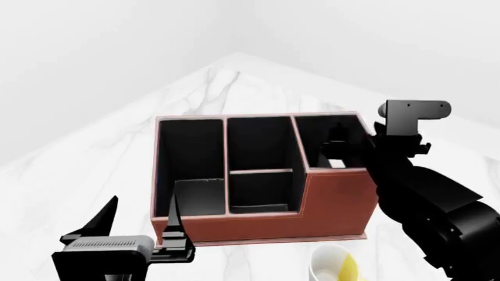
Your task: Pick up the book and place it in the right compartment of the caddy.
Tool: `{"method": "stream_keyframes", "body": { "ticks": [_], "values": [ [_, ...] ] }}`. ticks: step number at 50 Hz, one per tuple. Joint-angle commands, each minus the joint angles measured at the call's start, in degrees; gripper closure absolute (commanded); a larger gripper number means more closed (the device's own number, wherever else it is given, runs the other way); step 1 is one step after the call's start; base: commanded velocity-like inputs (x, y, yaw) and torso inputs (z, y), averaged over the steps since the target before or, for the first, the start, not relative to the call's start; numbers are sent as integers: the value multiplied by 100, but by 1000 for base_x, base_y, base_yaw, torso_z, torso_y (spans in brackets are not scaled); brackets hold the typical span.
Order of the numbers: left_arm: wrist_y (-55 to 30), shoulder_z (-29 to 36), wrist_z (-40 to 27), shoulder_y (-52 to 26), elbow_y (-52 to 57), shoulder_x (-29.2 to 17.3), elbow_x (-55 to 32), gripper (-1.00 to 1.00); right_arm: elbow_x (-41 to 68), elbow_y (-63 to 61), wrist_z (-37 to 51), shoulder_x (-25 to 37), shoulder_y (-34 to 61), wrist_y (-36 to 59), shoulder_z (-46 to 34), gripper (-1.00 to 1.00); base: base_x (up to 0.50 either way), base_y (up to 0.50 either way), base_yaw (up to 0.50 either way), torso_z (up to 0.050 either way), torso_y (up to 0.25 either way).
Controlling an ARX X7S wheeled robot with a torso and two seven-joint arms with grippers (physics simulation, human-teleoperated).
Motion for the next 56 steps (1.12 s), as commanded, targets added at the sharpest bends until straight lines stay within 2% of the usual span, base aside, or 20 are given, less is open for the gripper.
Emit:
{"method": "stream_keyframes", "body": {
  "ticks": [1, 14, 20, 27, 39, 43, 56],
  "values": [
    [14, 11, -12, 6, -3, -13, -5, -100, -29, -43, -27, 7, 17, -5, 13, -100, 0, 0, 0, 0, 0],
    [21, 30, -25, -6, -13, -24, -9, -100, 5, -94, -26, 37, 32, 10, 24, -100, 0, 0, 0, 0, 0],
    [29, 36, -29, -7, -13, -31, -12, -100, -139, -836, 117, 178, -18, -348, 177, -100, 0, 0, 0, 2, 2],
    [47, 20, -48, 9, 24, -49, -20, -100, -361, -1933, 120, 268, -377, -1557, 759, -100, 0, 0, 0, 0, 0],
    [180, -82, -64, 78, 169, -105, -75, -100, -399, -3851, 410, 1045, -923, -1814, 1331, -100, 0, 0, 0, 0, 0],
    [216, -122, -93, 83, 183, -110, -65, -100, -56, -4428, 646, 1327, -1286, -1862, 1831, -100, 0, 0, 0, 0, 0],
    [356, -155, -89, 144, 265, -139, -59, -100, 110, -5638, 886, 1652, -2641, -2475, 3102, -100, 0, 0, 0, 0, 0]
  ]
}}
